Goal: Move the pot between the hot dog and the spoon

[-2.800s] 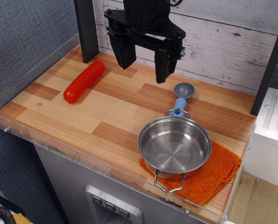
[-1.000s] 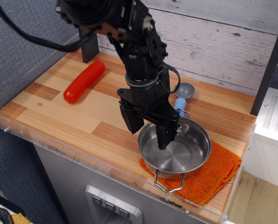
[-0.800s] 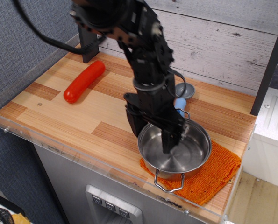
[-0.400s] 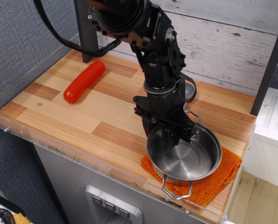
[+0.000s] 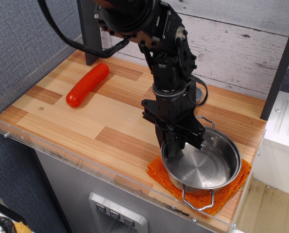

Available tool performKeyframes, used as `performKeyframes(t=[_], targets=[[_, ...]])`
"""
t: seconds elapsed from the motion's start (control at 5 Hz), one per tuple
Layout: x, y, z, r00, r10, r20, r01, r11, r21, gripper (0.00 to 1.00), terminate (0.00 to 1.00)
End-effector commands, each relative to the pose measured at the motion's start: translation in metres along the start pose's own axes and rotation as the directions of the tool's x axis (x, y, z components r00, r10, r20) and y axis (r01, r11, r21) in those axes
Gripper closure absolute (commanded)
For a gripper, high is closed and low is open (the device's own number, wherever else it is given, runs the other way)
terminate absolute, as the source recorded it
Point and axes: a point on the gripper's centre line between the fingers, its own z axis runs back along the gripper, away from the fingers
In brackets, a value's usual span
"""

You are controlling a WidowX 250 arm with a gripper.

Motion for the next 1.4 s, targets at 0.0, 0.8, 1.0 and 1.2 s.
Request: performKeyframes(t=[0.0, 0.8, 1.0, 1.2], targets=[[0.012, -0.007, 0.051, 0.997, 0.000, 0.083, -0.002, 1.000, 0.022, 1.00, 0.00], [0.034, 0.099, 0.091, 0.961, 0.194, 0.195, -0.211, 0.975, 0.072, 1.00, 0.00], [0.032, 0.123, 0.080, 0.954, 0.237, 0.183, -0.250, 0.967, 0.055, 1.00, 0.00], [0.027, 0.140, 0.065, 0.951, 0.268, 0.154, -0.277, 0.960, 0.040, 1.00, 0.00]])
